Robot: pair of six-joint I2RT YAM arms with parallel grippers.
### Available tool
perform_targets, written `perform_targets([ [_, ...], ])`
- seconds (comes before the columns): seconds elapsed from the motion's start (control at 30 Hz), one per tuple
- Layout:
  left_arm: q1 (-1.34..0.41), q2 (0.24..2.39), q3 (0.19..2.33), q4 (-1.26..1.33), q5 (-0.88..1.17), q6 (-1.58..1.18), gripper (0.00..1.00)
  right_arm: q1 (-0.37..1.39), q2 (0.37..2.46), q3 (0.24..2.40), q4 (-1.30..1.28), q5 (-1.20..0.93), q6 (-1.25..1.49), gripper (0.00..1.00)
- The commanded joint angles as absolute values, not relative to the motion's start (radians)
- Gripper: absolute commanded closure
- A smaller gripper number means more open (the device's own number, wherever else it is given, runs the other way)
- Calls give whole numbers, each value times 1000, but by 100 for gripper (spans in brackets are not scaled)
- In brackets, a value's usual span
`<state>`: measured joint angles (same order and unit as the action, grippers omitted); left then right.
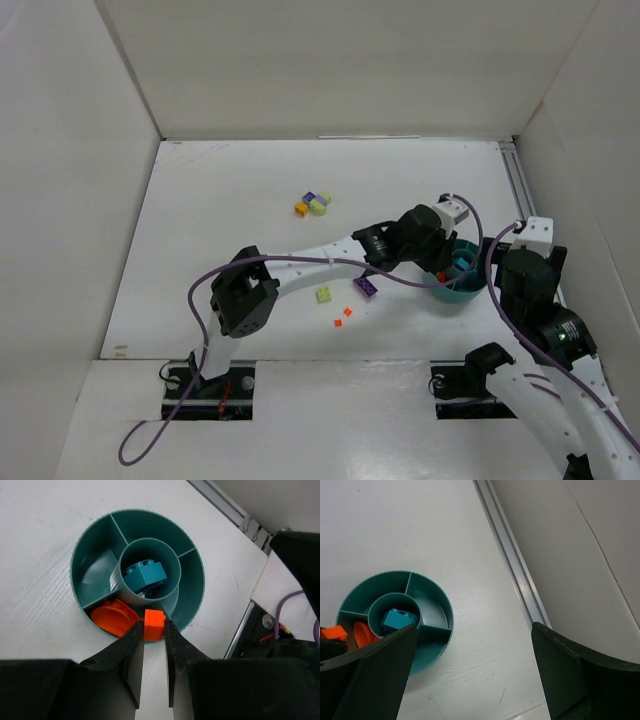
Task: Sort the legos into containers by color
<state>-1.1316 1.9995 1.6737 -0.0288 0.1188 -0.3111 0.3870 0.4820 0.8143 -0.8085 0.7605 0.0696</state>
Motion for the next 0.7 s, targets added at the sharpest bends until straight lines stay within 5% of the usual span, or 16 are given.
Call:
perform_targets([
  [0.0,-1138,1999,1738,-49,160,-284,93,383,471,854,-805,781,83,0],
  [0.37,-1138,2077,1801,-58,157,-284,89,383,471,854,-815,781,83,0],
  [0.67,-1138,2097,1821,-67,101,-293,62,383,471,854,-815,772,83,0],
])
